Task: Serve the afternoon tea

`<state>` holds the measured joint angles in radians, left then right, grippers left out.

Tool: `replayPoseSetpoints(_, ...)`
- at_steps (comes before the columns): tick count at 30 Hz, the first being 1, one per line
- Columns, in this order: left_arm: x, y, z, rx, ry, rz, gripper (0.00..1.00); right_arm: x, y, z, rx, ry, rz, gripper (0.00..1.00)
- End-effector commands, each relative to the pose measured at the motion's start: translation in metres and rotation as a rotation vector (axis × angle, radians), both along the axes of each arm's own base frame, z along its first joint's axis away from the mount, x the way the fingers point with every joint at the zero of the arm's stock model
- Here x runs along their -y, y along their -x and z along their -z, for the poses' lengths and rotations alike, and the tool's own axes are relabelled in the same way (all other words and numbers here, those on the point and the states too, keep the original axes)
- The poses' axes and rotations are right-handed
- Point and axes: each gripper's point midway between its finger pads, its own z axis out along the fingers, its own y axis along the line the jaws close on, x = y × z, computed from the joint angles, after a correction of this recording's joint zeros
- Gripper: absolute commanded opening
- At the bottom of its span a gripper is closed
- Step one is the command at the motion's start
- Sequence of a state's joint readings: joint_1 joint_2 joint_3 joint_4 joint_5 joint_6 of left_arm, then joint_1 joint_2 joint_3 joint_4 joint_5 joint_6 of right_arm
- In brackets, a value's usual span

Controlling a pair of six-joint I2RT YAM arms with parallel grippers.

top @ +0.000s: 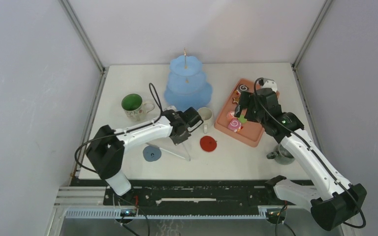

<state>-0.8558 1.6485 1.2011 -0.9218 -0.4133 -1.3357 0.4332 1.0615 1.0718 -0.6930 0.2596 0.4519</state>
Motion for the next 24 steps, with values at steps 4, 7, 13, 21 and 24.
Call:
replayPoseSetpoints(4, 0.028, -0.019, -0.015, 0.053, 0.058, 0.031, 0.00, 0.008, 0.011, 0.001, 0.007, 0.017, -0.006, 0.99)
replayPoseSetpoints(7, 0.032, -0.024, -0.015, 0.066, 0.063, 0.030, 0.05, 0.008, 0.013, 0.004, 0.002, 0.015, -0.004, 0.98)
replayPoseSetpoints(13, 0.035, -0.024, -0.019, 0.057, 0.057, 0.071, 0.59, 0.006, 0.017, 0.002, 0.007, 0.013, -0.013, 0.99)
replayPoseSetpoints(21, -0.001, -0.031, -0.103, 0.260, 0.084, 0.115, 0.78, -0.034, 0.030, -0.026, 0.142, 0.020, -0.178, 0.99)
replayPoseSetpoints(24, -0.030, -0.030, -0.133, 0.366, 0.122, 0.161, 0.81, -0.079, 0.043, -0.030, 0.184, 0.000, -0.339, 0.99)
